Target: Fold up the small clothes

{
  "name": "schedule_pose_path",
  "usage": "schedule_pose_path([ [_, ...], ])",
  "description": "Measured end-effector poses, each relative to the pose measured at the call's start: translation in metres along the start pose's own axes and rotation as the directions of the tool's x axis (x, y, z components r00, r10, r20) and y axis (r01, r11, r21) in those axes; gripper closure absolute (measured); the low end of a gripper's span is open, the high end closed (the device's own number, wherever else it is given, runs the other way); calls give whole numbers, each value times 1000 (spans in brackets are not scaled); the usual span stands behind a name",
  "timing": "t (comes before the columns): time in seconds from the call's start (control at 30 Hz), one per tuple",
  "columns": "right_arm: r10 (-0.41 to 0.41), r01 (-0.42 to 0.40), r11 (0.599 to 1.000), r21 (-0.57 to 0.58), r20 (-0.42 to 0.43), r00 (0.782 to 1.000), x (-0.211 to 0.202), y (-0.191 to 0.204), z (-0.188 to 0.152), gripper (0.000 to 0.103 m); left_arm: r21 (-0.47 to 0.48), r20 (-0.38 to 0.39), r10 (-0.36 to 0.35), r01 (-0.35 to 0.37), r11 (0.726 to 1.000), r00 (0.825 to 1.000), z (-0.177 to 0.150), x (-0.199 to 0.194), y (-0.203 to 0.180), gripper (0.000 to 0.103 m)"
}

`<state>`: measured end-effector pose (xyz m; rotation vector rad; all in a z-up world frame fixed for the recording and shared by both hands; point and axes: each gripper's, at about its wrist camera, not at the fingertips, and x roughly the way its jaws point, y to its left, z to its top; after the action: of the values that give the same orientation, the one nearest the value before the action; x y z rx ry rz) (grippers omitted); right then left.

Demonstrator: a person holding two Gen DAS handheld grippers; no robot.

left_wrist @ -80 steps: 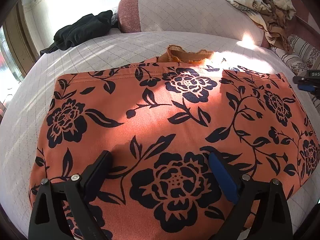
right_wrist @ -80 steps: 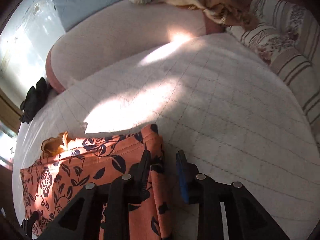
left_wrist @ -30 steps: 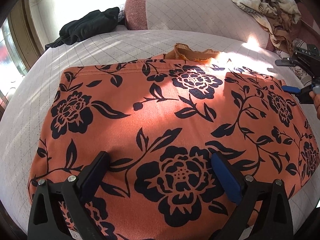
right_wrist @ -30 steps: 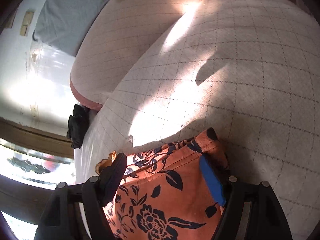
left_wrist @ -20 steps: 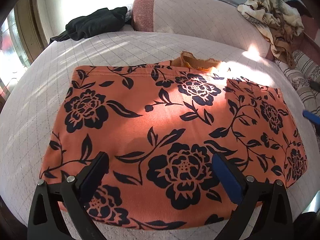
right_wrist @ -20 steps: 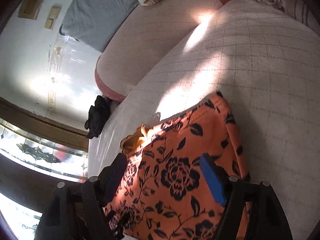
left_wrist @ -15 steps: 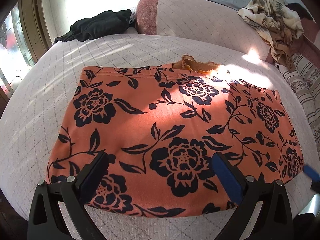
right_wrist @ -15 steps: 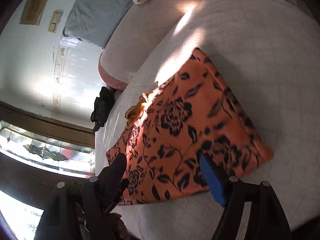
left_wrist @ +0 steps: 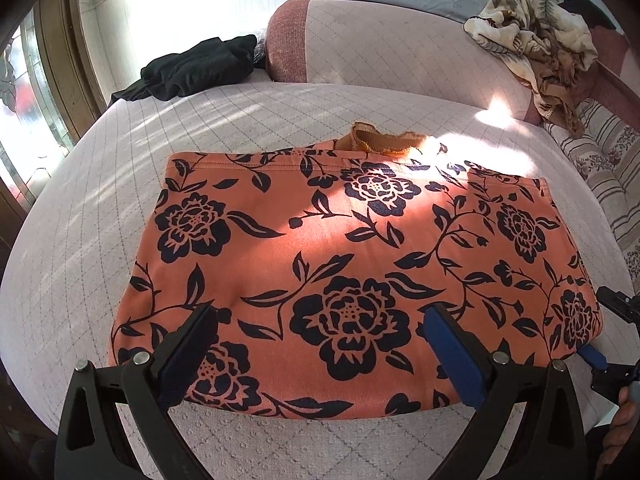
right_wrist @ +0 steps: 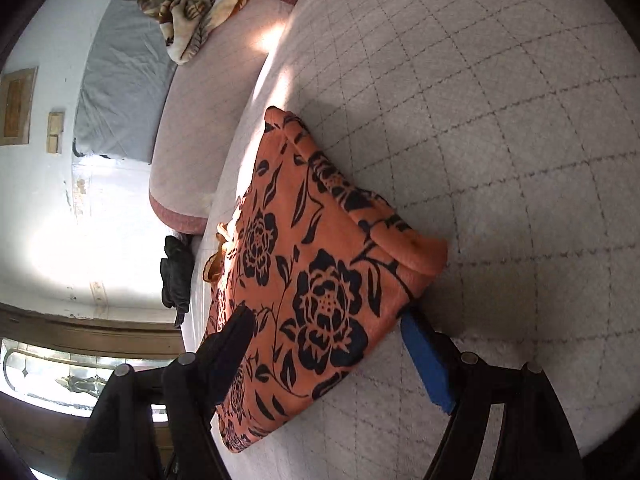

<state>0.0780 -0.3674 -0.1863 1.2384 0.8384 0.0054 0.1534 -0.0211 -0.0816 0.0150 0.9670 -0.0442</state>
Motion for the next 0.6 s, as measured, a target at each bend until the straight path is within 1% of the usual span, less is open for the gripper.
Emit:
schedule_pose_path([
  [0.1, -10, 10, 1000, -19, 18, 1000, 6, 7, 6, 23, -5, -15, 2, -2, 1000, 1000, 3, 11, -1, 1],
  [0.2, -19, 20, 999, -36, 26, 999, 11, 12, 10, 23, 11, -28, 6, -6, 1000, 1000, 3, 22, -6, 1],
  [0.33, -48, 52, 994, -97, 47, 998, 13, 20, 8, 25, 17, -58, 15, -14, 1000, 998, 3, 41, -8, 1],
  [0.4, -54, 60, 993, -105, 54, 997, 13, 22, 6, 25, 22, -75, 24, -22, 1000, 997, 3, 46, -8, 1],
  [0.5, -61, 70, 989, -134, 66, 996, 11, 27, 6, 25, 12, -6, 20, -20, 1000, 1000, 5, 37, -7, 1],
  [0.53, -69, 78, 987, -139, 70, 995, 13, 27, 6, 25, 20, -5, 20, -20, 1000, 1000, 6, 39, -9, 1],
  [0.57, -77, 86, 985, -146, 69, 995, 15, 27, 6, 25, 28, -25, 23, -23, 999, 999, 6, 45, -11, 1],
  [0.6, -83, 93, 984, -151, 70, 994, 18, 27, 7, 25, 39, -69, 27, -24, 999, 997, 4, 56, -13, 1],
])
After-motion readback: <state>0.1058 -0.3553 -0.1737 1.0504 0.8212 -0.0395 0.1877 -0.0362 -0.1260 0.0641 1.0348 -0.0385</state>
